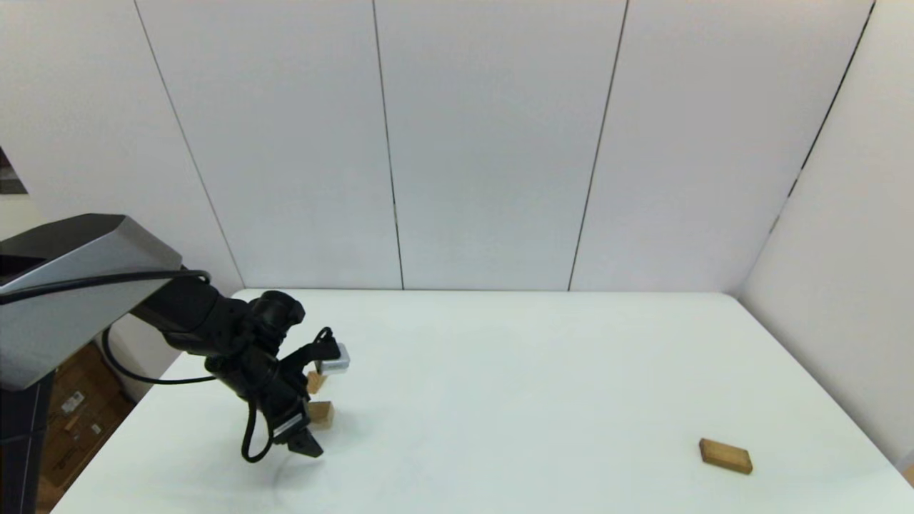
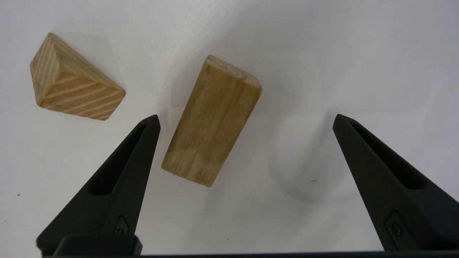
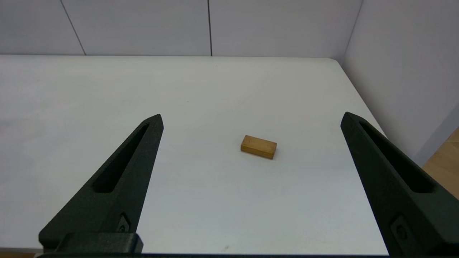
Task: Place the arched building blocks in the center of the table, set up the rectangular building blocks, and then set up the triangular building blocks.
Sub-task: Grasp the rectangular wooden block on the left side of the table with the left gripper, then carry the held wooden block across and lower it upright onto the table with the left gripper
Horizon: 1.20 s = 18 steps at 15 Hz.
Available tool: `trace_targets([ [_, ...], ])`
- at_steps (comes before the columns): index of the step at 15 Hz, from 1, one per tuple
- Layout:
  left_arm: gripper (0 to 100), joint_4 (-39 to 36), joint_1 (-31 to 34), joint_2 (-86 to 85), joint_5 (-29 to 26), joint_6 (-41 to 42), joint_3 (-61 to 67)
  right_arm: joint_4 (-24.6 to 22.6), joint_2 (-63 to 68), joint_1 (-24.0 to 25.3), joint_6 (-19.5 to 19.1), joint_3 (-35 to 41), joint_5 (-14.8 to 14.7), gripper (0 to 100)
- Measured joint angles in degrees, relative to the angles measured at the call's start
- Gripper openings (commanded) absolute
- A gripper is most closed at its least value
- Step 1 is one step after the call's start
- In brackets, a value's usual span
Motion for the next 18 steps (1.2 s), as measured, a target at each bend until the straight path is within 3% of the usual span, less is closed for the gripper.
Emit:
trace_targets([
  [13,0,0.0,-0.2,-1.1,0.1,1.1,-0.1,0.0,0.0,0.0,0.0,0.0,0.0,100],
  [18,0,2.3,-12.0,-4.9,-0.7,1.2,-3.5,0.0,0.0,0.0,0.0,0.0,0.0,100],
])
